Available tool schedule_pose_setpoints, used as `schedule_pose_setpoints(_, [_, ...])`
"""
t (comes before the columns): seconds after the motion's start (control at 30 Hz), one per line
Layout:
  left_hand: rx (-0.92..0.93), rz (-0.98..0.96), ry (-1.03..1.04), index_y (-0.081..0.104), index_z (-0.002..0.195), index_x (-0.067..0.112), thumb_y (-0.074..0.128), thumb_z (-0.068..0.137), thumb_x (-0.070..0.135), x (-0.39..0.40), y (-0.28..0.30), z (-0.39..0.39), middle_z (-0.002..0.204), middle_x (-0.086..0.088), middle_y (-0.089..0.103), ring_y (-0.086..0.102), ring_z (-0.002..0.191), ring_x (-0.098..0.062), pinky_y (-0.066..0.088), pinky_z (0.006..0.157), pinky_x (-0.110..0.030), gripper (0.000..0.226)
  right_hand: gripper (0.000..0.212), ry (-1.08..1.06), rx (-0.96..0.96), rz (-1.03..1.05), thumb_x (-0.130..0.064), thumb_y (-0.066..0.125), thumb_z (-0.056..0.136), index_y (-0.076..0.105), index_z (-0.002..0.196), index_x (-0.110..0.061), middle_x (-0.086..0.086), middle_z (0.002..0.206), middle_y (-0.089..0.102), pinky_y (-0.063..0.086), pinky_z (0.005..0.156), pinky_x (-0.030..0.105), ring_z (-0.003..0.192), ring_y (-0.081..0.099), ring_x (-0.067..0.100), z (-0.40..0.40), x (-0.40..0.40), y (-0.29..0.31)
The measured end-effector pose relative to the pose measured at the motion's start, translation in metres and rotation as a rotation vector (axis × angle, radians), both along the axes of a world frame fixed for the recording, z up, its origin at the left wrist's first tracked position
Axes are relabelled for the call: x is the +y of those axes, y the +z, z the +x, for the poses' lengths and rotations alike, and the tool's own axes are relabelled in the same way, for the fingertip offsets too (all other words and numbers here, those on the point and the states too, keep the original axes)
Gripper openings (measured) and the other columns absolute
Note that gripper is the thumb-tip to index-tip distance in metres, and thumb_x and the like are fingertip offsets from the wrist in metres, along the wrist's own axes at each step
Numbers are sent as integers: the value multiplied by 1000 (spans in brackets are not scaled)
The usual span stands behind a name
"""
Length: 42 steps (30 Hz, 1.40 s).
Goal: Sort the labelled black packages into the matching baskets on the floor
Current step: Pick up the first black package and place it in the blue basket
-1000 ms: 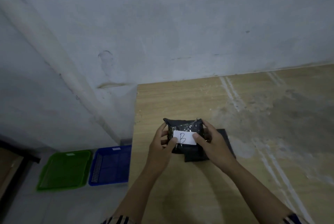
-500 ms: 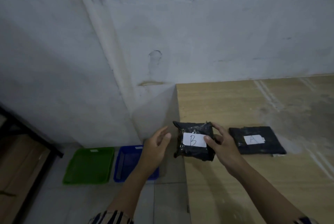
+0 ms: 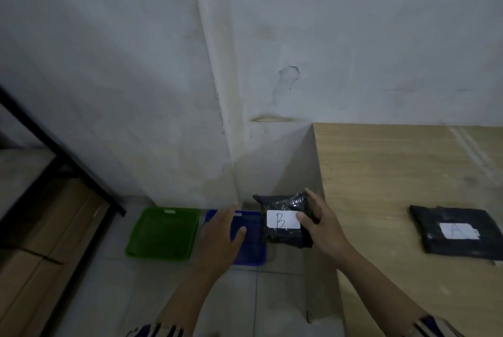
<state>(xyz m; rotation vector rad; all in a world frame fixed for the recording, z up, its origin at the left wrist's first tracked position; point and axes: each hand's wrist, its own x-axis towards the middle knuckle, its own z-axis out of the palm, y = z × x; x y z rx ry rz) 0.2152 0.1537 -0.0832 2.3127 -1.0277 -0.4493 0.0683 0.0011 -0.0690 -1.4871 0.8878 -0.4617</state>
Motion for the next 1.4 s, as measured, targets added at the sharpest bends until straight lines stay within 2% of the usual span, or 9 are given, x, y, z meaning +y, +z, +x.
schedule_pose_setpoints(0.1, [-120, 115, -62, 24, 140, 18, 22, 84, 53, 7, -16, 40, 150, -6, 29, 22, 139, -21, 14, 114, -45, 66, 57, 4, 49, 2, 7, 54, 83, 35, 134, -10, 0, 124, 49, 40, 84, 3, 114, 47, 13, 39, 11, -18])
schedule_pose_setpoints(0.23, [-177, 215, -162, 17, 142, 20, -1, 68, 58, 9, -38, 109, 155, -7, 15, 10, 143, -23, 9, 115, -46, 85, 57, -24, 101, 23, 5, 54, 84, 34, 135, -10, 1, 125, 48, 39, 98, 25, 117, 47, 16, 95, 27, -44])
schedule_pose_setpoints(0.33, [-168, 325, -240, 12, 143, 22, 3, 76, 54, 10, -66, 156, 156, -4, 9, 5, 143, -22, 6, 116, -46, 74, 56, -43, 139, 39, 2, 54, 85, 33, 136, -12, 2, 125, 49, 39, 101, 33, 116, 47, 16, 136, 37, -69])
schedule_pose_setpoints(0.53, [-185, 405, -304, 11, 143, 23, 10, 85, 52, 10, -152, 217, 156, -5, 9, 4, 143, -25, 8, 115, -49, 65, 55, -125, 185, 81, 6, 52, 85, 34, 135, -9, 3, 121, 51, 44, 86, 13, 108, 50, 15, 198, 37, -139])
schedule_pose_setpoints(0.83, [-130, 347, -257, 19, 142, 19, 3, 74, 54, -20, -340, 272, 154, -9, 18, 11, 142, -29, 10, 113, -53, 77, 56, -118, 251, 198, -5, 50, 89, 30, 137, -25, 12, 131, 53, 52, 78, 18, 112, 55, 25, 264, 4, -333])
schedule_pose_setpoints(0.93, [-137, 390, -288, 8, 143, 21, -6, 70, 55, -30, -411, 288, 156, -7, 7, 3, 143, -26, 5, 115, -49, 81, 55, -136, 266, 206, -3, 48, 90, 29, 137, -22, 14, 133, 51, 51, 62, 7, 111, 53, 23, 282, -6, -407])
schedule_pose_setpoints(1.13, [-165, 412, -264, 8, 143, 21, 2, 81, 50, -46, -548, 315, 156, -6, 9, 5, 143, -25, 7, 115, -48, 68, 54, -129, 239, 204, -2, 49, 89, 30, 137, -19, 17, 135, 50, 46, 99, 45, 116, 52, 30, 314, -14, -548])
schedule_pose_setpoints(1.27, [-295, 385, -240, 45, 129, 11, 26, 84, 39, -45, -622, 327, 134, -16, 52, 49, 122, -37, 37, 93, -65, 56, 53, -123, 208, 236, -3, 49, 90, 31, 137, -20, 15, 131, 52, 48, 94, 41, 109, 53, 27, 333, -14, -628])
schedule_pose_setpoints(1.4, [-365, 348, -179, 46, 127, 11, 31, 83, 38, -41, -669, 339, 132, -18, 54, 51, 119, -37, 35, 90, -67, 54, 54, -122, 205, 231, -6, 51, 89, 30, 137, -21, 16, 136, 49, 45, 101, 45, 118, 50, 29, 347, -16, -684])
